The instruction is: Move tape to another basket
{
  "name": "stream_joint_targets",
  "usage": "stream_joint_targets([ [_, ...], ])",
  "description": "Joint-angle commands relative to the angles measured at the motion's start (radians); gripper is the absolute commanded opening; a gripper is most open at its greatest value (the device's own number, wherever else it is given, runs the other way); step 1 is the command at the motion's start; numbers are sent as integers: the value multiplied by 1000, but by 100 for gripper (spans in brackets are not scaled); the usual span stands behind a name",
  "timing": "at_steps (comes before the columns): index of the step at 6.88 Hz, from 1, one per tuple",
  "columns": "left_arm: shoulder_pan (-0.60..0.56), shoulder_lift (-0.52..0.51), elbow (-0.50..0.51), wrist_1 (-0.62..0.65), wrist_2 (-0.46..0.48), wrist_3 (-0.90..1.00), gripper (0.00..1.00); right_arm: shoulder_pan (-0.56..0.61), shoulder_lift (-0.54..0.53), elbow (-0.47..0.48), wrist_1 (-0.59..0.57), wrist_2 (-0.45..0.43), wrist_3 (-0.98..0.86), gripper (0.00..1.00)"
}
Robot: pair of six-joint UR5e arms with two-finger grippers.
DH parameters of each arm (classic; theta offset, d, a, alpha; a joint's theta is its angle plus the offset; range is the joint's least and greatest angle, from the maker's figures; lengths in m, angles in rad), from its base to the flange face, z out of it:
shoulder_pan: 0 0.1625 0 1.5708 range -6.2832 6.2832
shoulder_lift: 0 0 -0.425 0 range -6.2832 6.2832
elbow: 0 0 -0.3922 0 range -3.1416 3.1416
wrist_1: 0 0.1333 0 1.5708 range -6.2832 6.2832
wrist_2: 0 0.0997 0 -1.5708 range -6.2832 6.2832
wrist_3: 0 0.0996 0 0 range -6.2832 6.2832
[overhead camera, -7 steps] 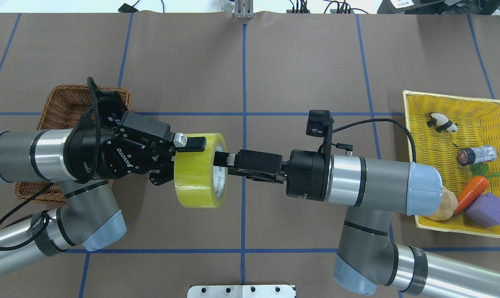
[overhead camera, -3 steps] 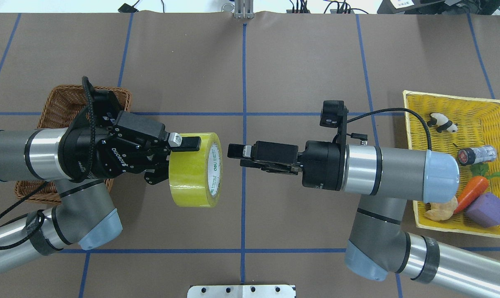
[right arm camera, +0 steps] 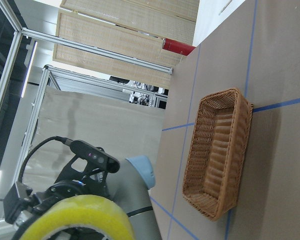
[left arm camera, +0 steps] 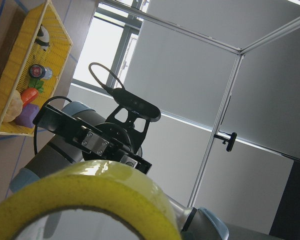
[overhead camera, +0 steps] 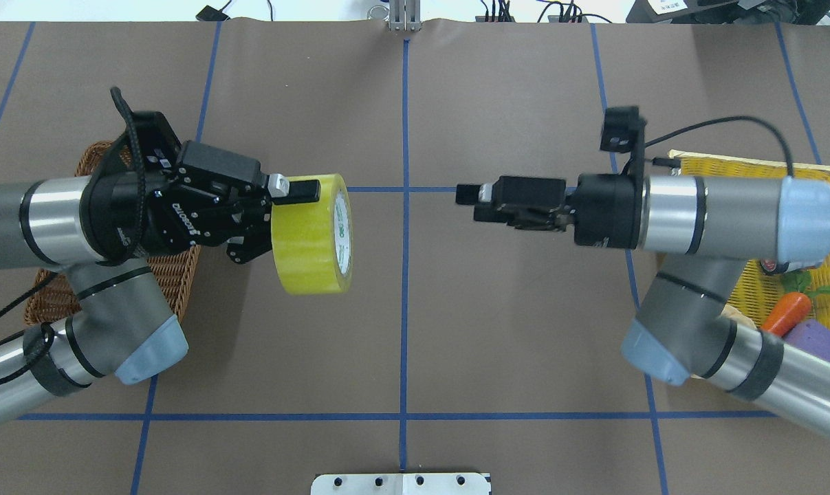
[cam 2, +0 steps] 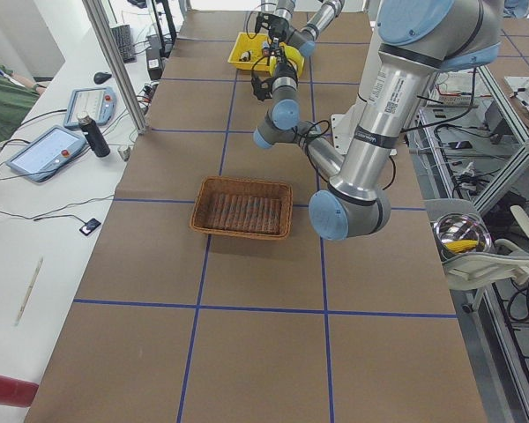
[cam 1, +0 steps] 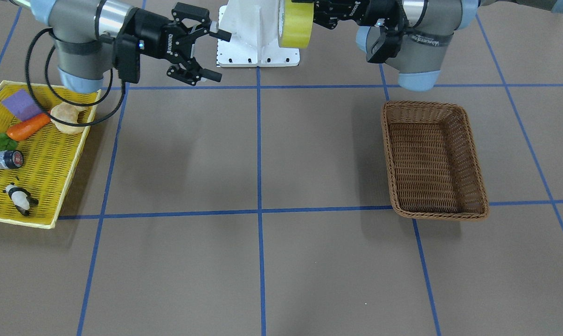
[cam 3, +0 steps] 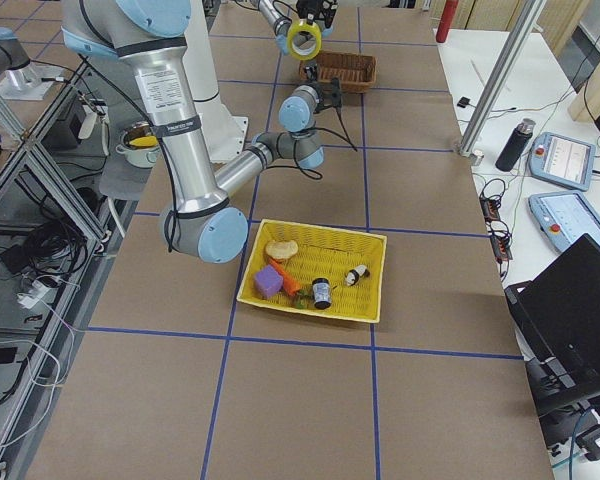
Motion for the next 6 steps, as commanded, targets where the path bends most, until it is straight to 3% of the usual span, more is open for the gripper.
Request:
stream_joint_targets([
  [1,-41,25,-50,224,14,247,0,247,-1,-80,-78,179,-51,100],
  [3,-44,59,-69,337,211,464,0,350,12,-80,-315,180,-297,100],
  [6,-114,131,-181,758,349,844,0,481,27,-92,-724,184,-710,100],
])
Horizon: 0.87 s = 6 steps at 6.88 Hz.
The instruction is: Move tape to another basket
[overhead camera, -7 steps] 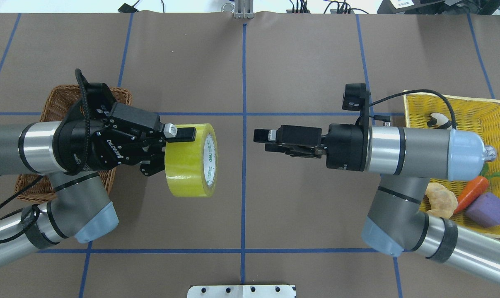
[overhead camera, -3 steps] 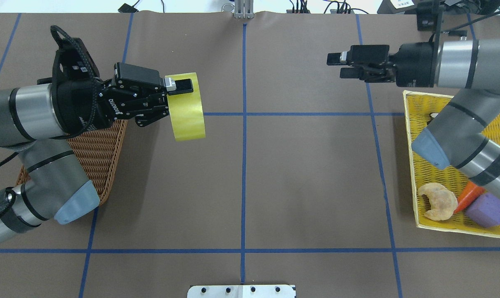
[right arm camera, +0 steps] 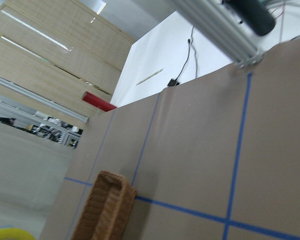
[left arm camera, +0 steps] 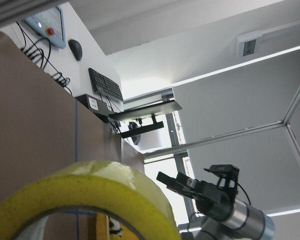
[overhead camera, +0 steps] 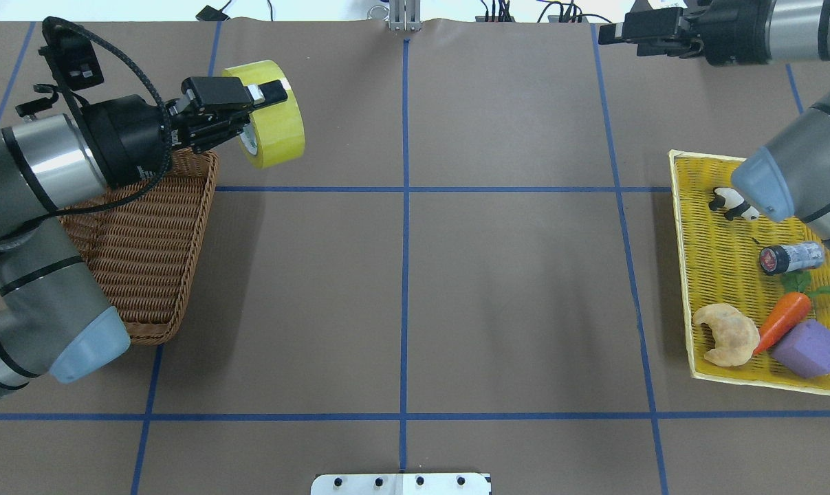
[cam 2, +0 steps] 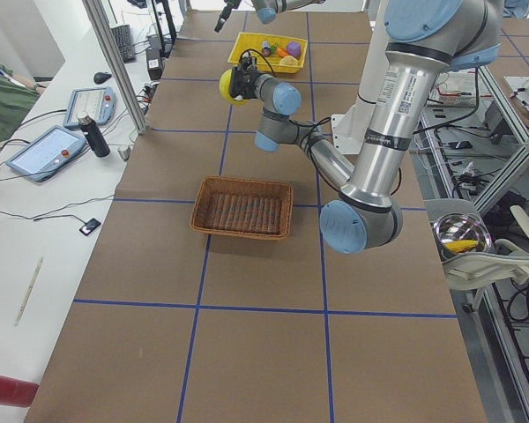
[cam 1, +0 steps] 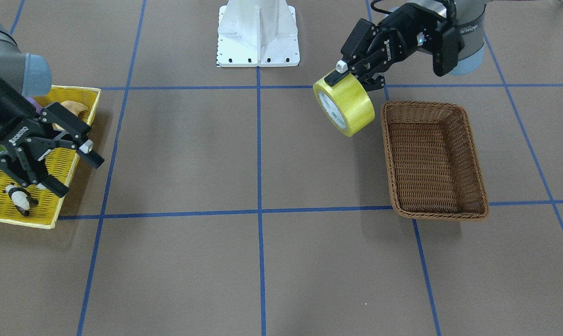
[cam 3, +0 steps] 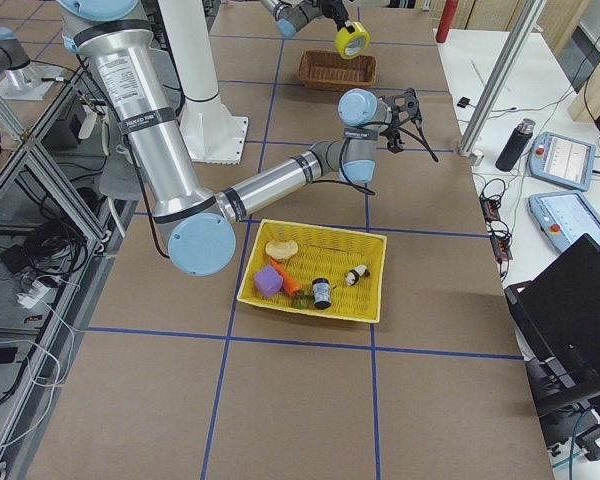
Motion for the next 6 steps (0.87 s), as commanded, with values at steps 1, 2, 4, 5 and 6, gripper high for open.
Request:
stream_joint_targets([
  [1,-97,43,-95,366,45,218,0,85,1,-10,-315,24,-327,100],
  [2,-134,49,-171,623,42,357,0,108,-7,-10,-437,35,-508,100],
  [4,-148,34,-249,1072,37,652,0,165,-10,-2,-760,76,-809,100],
  [5,-147,43,-240,1146,13,709,0,188,-6,-1,-950,82,-974,100],
  [6,-147,55,-221,1185,-54,742,0,192,-1,-8,-1107,79,-1085,100],
])
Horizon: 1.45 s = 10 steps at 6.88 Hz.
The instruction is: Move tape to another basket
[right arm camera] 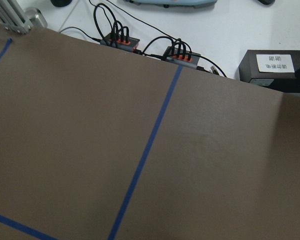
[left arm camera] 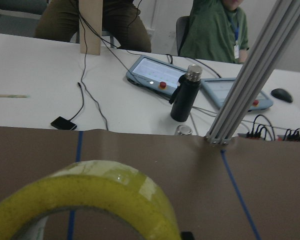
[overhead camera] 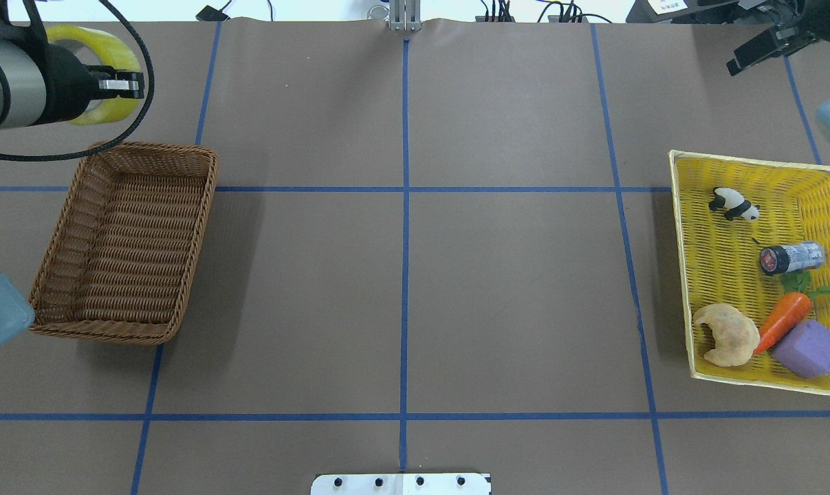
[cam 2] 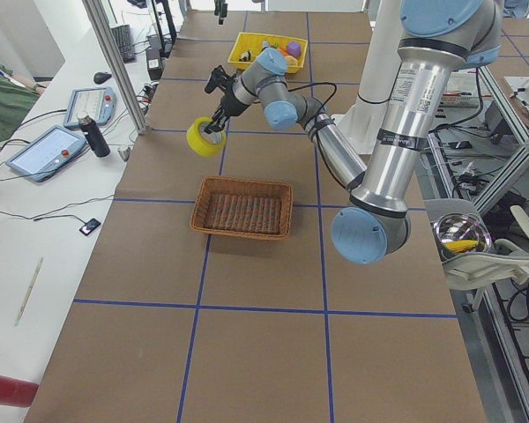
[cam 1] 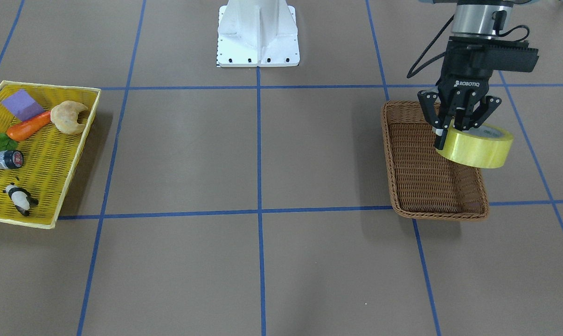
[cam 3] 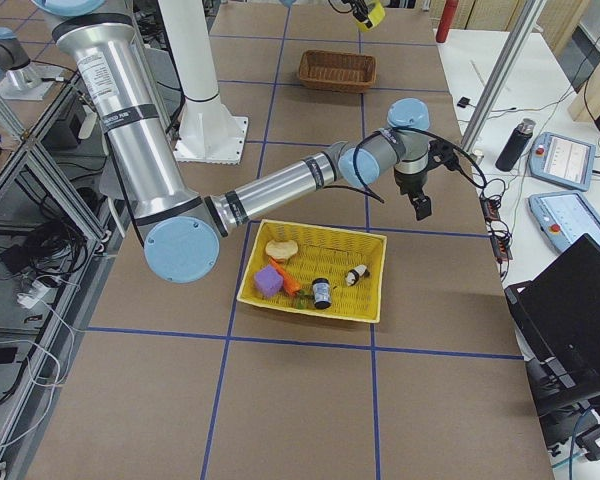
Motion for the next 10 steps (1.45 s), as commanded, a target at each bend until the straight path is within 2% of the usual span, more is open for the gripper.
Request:
stream_joint_targets([
  [1,1,19,64,93,-147,69,0,17,9,5,-325,7,-172,100],
  [2,2,20,136,93,-271,70,0,20,-1,6,-380,19,-186,100],
  [3,2,21,193,96,-336,70,0,23,-3,-3,-465,19,-269,100],
  [4,7,15,241,140,-356,71,0,29,5,3,-588,16,-354,100],
  [6,10,7,288,139,-399,70,0,43,0,25,-610,19,-367,100],
  [10,48,-23,358,127,-406,59,0,43,3,23,-603,19,-364,100],
])
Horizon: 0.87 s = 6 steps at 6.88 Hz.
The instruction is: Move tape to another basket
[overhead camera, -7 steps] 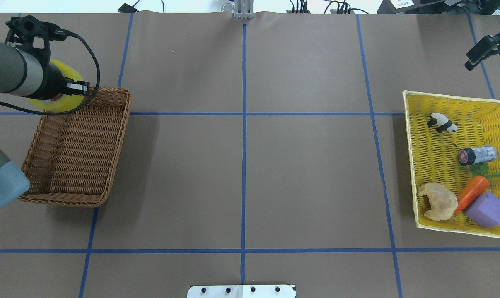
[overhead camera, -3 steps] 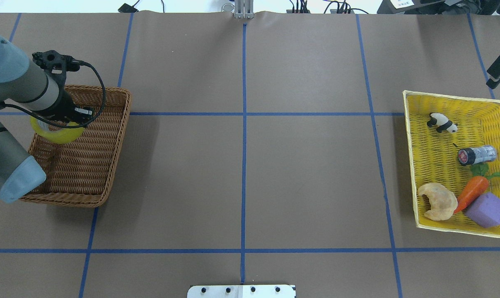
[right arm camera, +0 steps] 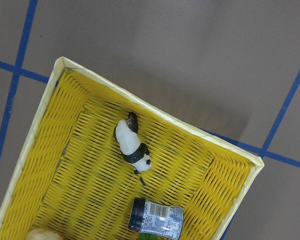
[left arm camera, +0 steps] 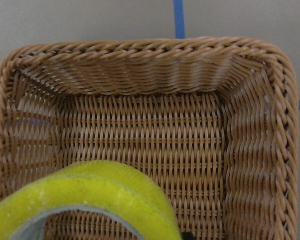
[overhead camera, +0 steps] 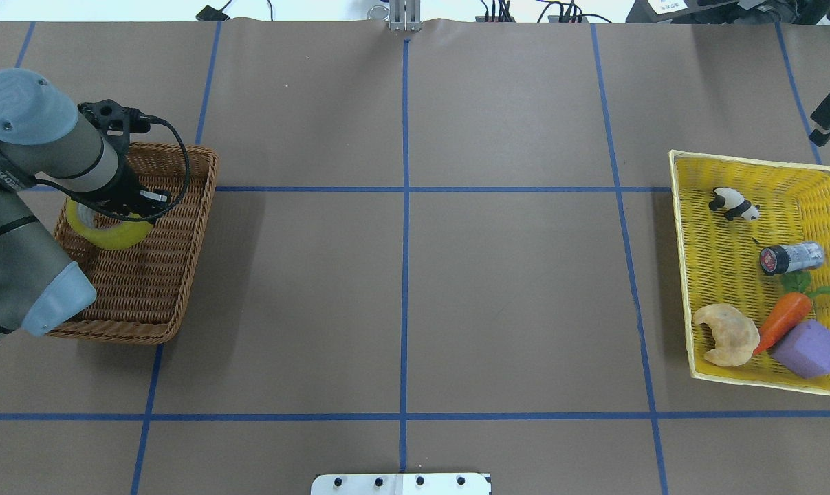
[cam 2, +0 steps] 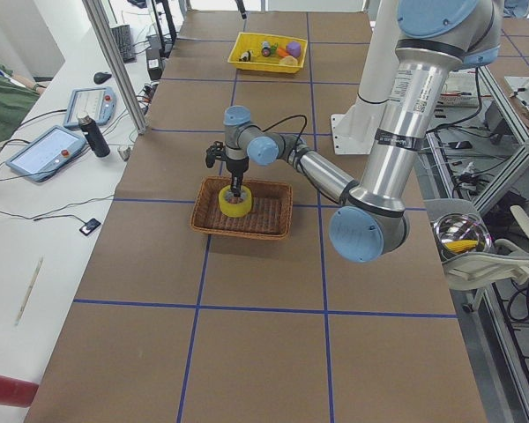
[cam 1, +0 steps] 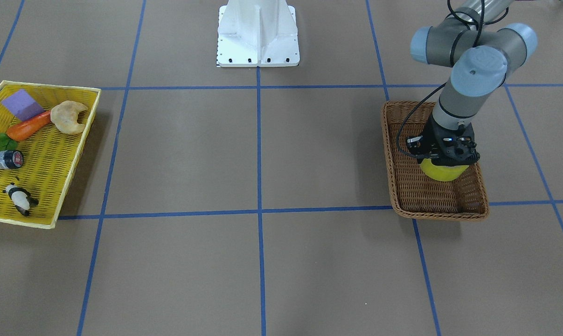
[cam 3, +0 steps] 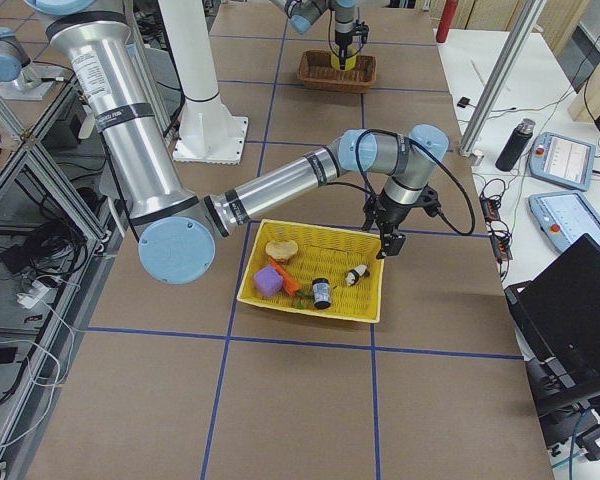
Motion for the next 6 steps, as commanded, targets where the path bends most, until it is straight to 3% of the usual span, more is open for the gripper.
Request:
stream_joint_targets([
  [1,21,-7,17,-1,-1,-7,14,0,-3,1,4,2,0,100],
  [2,25,-7,20,-4,1,-4,59,0,-3,1,6,2,0,100],
  [3,27,-7,11,-8,2,1,98,0,-12,5,6,20,2,100],
  [6,-34,6,-62,-32,10,14,98,14,-15,18,6,69,14,100],
])
